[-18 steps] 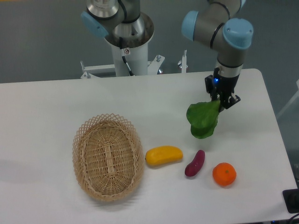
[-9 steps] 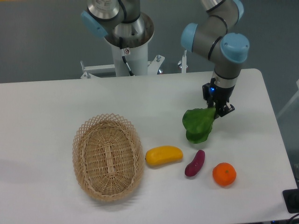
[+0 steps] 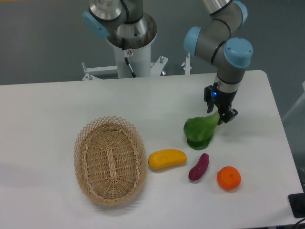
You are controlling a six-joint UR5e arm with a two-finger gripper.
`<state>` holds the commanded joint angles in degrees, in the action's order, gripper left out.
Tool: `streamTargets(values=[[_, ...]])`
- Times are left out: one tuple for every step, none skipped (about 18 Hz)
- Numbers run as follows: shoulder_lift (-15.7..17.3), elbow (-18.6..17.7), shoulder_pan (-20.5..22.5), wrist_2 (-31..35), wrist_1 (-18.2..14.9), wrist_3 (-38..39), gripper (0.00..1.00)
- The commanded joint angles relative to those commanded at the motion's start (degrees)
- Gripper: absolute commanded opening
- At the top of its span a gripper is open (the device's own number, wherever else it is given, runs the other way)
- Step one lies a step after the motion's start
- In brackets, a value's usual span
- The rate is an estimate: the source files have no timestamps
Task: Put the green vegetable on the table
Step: 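Open the gripper to release the bok choy and lift away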
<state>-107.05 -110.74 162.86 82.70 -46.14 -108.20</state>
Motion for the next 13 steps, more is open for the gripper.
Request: streamTargets(values=[[0.52, 0.26, -0.09, 0.44, -0.17, 1.83, 1.0], [1.23, 0.35, -0.09, 0.27, -0.18, 5.33, 1.0], [1.67, 0.53, -0.09, 0.09, -0.09, 8.5, 1.0], [2.28, 0.62, -0.18, 0.09, 0.0, 10.79, 1.0], [2.98, 1.31, -0.44, 0.26, -0.09, 11.86, 1.0], [3.51, 1.76, -0.7, 0.0, -0.09, 11.78, 1.0], [3.95, 1.93, -0.79, -0.78, 0.0, 11.61, 1.0], [4.3, 2.72, -0.88, -2.62, 0.09, 12.39, 1.0], [4.4, 4.55, -0.97, -4.11, 0.17, 13.79, 1.0], [5.01, 6.31, -1.32, -4.04, -0.09, 16.15, 1.0], [5.36, 7.9, -1.41, -3.87, -0.26, 18.35, 1.0], [5.45, 9.65, -1.41, -3.34, -0.7, 18.98, 1.0], [5.54, 10.8, -1.41, -2.99, -1.05, 19.25, 1.0]])
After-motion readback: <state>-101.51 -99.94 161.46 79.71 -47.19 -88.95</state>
